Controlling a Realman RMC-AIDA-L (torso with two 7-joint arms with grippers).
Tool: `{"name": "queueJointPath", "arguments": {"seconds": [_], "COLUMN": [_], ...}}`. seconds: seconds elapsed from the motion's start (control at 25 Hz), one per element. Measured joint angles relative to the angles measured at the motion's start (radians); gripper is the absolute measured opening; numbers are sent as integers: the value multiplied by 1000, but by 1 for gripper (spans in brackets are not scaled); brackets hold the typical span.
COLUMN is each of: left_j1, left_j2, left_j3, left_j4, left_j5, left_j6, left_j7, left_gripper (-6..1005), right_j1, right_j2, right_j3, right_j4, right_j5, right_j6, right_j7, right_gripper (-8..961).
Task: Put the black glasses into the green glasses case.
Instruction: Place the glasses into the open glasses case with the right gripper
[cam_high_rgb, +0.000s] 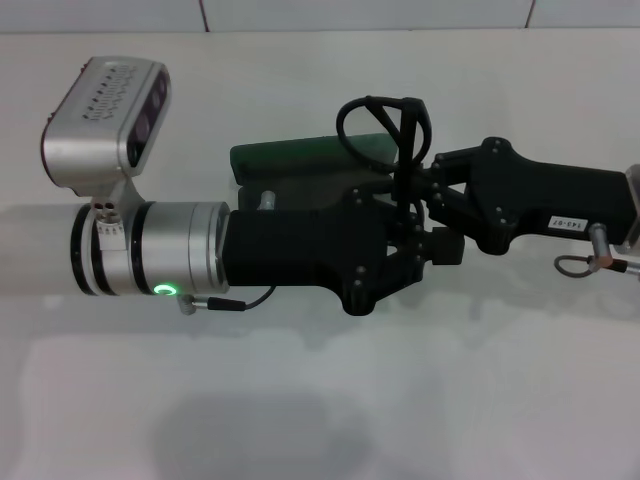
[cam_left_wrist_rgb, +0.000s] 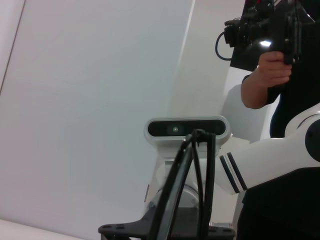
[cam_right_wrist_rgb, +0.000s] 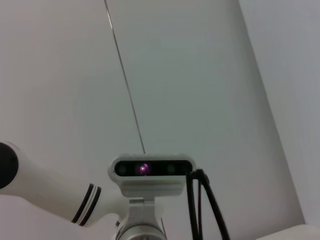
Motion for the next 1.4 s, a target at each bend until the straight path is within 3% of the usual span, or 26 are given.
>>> {"name": "queueJointPath", "arguments": {"seconds": [0.4,0.8,1.08,1.4], "left_j1": [21,156,294,340], "left_j2": [5,22,34,38], "left_j3": [0,0,-4,0], "left_j4": [1,49,135,157], "left_j5": [0,30,66,68], "left_j6": [0,-41,-148,-153], "left_j7": [-1,-5,-7,-5], "left_gripper": [0,0,0,0], "right_j1": [-15,-4,66,118], "right_j2": [-8,-11,-6,0], "right_j3": [12,-36,-193,-421], "right_j4": [-8,-135,-229,-230], "right_j5": [20,-15,-79,-53], "right_j6": [15,187,379,644], "right_j7": [-1,-24,-16,14], "right_gripper": [51,49,67,88]}}
